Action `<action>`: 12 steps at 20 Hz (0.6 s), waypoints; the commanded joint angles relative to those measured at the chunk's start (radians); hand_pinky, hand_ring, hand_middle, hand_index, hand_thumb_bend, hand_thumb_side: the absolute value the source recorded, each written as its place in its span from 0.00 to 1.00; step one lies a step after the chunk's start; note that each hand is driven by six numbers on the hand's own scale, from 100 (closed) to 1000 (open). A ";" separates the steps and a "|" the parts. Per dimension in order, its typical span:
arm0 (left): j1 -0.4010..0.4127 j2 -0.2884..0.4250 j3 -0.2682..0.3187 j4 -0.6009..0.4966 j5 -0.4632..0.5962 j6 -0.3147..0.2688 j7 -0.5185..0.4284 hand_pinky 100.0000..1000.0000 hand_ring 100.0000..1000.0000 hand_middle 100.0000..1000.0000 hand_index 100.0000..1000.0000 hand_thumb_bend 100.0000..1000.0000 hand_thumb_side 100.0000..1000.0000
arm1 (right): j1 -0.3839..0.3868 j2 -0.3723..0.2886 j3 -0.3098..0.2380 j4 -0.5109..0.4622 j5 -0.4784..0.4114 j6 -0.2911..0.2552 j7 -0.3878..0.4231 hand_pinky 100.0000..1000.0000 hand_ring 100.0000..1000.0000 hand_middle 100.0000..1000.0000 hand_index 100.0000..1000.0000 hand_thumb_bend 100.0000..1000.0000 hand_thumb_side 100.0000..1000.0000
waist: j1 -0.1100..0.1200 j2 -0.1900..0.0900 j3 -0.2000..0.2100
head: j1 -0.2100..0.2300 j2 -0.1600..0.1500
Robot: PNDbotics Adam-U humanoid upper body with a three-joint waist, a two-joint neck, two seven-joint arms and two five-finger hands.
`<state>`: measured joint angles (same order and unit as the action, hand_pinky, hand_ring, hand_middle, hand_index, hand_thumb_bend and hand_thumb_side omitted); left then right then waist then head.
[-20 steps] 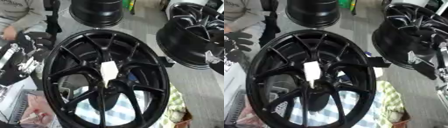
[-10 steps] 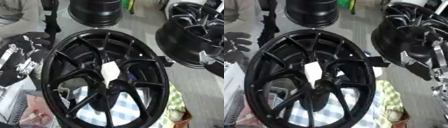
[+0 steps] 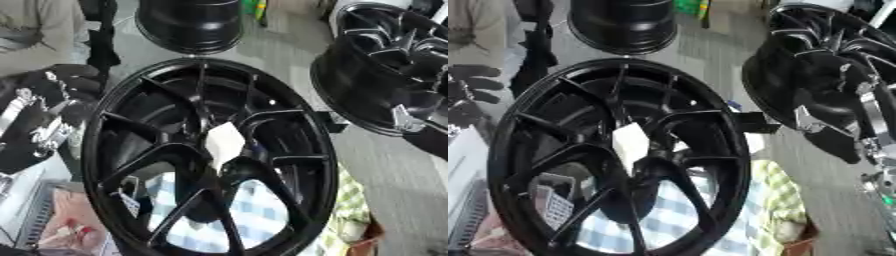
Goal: Pull the pin out of the wheel hub.
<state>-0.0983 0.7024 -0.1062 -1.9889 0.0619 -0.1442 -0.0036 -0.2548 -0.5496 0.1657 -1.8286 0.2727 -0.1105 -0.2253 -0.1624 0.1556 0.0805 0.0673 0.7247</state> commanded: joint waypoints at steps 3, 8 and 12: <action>-0.013 0.013 0.016 -0.011 -0.006 -0.004 0.002 0.69 0.76 0.77 0.85 0.28 0.67 | -0.001 -0.014 -0.020 -0.030 0.024 0.005 0.010 0.63 0.75 0.68 0.86 0.00 0.12 | 0.008 -0.007 -0.001 | 0.001 0.000; -0.014 0.015 0.016 -0.011 -0.006 -0.005 0.003 0.69 0.76 0.77 0.85 0.28 0.67 | 0.005 -0.008 -0.023 -0.031 0.030 0.008 0.009 0.63 0.76 0.68 0.87 0.00 0.17 | 0.009 -0.007 0.001 | 0.000 0.001; -0.015 0.015 0.016 -0.011 -0.006 -0.004 0.003 0.69 0.76 0.77 0.85 0.28 0.67 | 0.011 -0.005 -0.026 -0.026 0.032 0.010 0.009 0.63 0.76 0.68 0.88 0.00 0.17 | 0.009 -0.007 0.001 | 0.000 0.002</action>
<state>-0.0987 0.7024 -0.1058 -1.9889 0.0615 -0.1449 -0.0028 -0.2366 -0.5401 0.1547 -1.8402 0.2980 -0.1012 -0.2165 -0.1622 0.1583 0.0817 0.0674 0.7280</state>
